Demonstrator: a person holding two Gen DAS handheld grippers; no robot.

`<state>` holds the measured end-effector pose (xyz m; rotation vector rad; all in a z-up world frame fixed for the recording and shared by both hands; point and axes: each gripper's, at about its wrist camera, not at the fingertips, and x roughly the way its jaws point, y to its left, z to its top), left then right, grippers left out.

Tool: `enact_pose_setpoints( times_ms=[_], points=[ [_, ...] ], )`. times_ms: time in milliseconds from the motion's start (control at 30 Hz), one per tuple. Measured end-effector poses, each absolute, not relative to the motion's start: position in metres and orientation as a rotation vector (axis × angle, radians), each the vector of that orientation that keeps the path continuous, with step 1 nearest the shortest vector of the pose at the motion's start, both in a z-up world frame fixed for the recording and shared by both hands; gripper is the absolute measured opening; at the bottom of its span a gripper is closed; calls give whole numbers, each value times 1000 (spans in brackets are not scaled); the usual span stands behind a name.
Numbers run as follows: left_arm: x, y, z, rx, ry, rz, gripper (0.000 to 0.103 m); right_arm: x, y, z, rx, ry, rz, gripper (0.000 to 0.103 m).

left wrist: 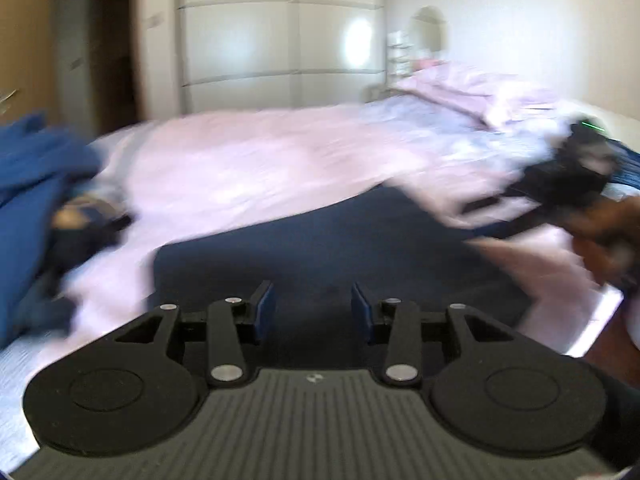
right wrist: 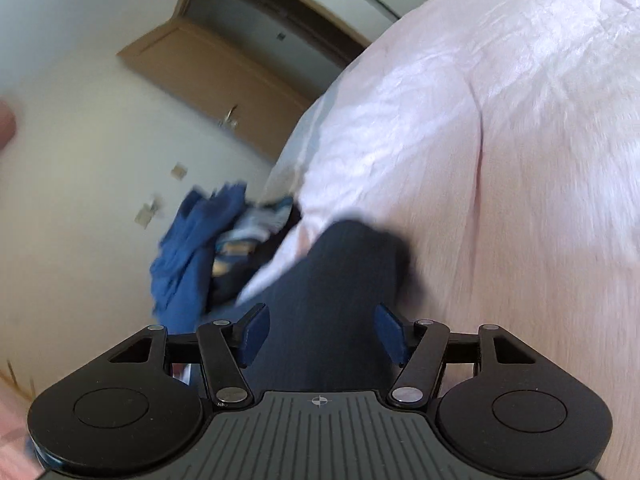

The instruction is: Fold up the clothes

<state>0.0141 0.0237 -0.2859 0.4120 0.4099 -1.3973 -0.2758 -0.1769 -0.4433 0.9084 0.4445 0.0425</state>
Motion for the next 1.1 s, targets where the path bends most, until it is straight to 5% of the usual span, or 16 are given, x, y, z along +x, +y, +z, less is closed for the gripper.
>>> enact_pose_setpoints(
  times_ms=[133,500,633,1100],
  points=[
    [45,26,-317,462,504,-1362,35,-285,-133,-466,827,538,27,62],
    [51,4,-278,464,425,-1403,35,-309,-106,-466,788,535,25,62],
    [72,-21,-298,510,511,-1389,30,-306,-106,-477,800,554,32,49],
    [83,-1,-278,482,521,-1369,27,-325,-110,-478,863,521,51,47]
  ],
)
